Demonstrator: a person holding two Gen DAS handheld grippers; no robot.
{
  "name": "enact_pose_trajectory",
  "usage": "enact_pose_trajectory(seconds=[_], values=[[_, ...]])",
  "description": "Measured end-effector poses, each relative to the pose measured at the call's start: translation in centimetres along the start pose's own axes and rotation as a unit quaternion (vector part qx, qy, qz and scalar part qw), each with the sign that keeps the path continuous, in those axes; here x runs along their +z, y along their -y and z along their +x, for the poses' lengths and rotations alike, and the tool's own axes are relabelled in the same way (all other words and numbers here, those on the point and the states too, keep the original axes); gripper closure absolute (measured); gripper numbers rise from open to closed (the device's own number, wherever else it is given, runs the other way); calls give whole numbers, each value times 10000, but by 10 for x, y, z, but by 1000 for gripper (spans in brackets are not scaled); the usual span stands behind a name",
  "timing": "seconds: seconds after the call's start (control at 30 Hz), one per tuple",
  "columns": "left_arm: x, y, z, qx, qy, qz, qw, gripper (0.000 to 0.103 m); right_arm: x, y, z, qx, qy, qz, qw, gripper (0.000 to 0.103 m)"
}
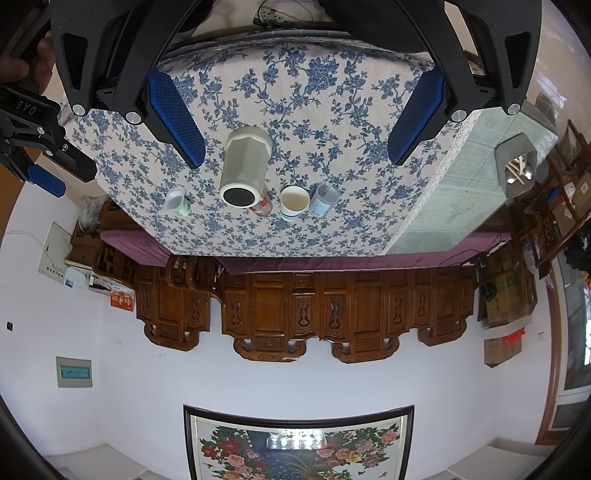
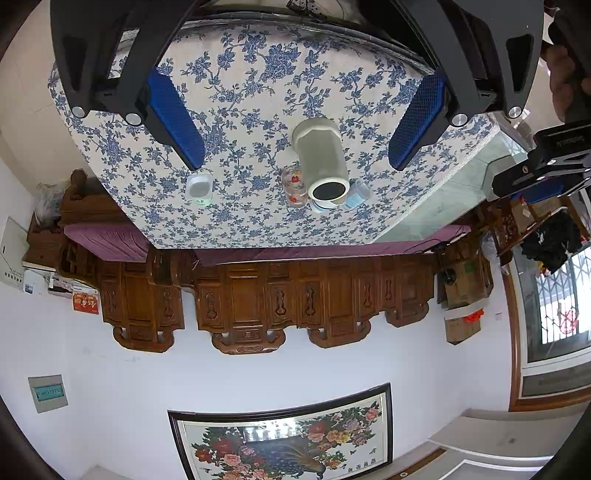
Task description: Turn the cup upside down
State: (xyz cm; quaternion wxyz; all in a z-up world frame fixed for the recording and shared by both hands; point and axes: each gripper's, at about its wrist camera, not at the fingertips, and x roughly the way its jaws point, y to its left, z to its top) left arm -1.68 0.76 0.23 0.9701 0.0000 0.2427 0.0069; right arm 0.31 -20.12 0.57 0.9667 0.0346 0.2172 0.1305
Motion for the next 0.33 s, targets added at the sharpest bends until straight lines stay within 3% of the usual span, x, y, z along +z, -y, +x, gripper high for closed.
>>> enact_pose_trajectory(seconds=[0.33], values=[[1, 0, -1, -5, 17, 5, 10000, 8, 0, 0, 0, 2, 0, 6, 10000, 3]])
